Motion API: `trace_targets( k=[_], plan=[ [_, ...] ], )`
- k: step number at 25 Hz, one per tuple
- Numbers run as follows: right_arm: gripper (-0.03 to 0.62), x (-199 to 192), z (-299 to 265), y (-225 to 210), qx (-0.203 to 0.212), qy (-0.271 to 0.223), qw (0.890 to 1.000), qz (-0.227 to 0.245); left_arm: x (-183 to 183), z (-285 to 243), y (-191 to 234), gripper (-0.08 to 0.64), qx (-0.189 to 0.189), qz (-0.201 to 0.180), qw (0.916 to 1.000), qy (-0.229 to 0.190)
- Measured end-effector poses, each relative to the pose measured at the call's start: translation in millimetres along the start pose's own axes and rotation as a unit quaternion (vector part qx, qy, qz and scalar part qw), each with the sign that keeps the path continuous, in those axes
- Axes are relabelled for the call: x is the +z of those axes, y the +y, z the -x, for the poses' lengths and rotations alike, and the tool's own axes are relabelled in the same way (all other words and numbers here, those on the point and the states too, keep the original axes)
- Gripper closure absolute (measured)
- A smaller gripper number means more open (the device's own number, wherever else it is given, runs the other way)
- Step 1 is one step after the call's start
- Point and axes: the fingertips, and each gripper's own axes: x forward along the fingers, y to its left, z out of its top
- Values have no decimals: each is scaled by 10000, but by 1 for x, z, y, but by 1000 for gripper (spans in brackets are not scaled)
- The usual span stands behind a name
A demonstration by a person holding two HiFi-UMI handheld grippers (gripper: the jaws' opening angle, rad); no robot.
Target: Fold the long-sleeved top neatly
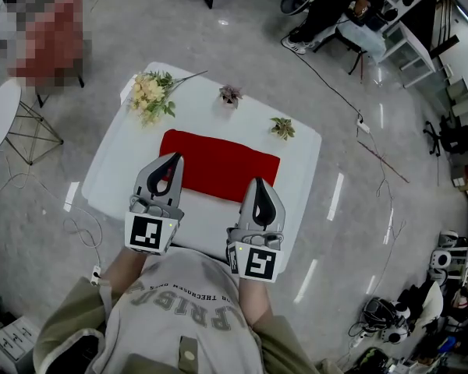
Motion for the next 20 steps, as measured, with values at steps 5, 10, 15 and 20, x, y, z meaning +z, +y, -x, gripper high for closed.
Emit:
trace_targets(
  k=[5,10,15,20],
  plan=[
    [589,6,2,-1,-70,-75,9998,148,1,2,-2,548,-15,-25,10000,-12],
    [592,-3,0,0,-272,102,9980,559,0,1,-3,548,-15,-67,10000,-63],
    [592,15,-5,4,-358,-187,9987,318,0,1,-4,548,-1,-112,9999,-48],
    [592,16,-7,1,-390,-207,9984,349,-4,0,0,548,28,-119,9999,2]
  ],
)
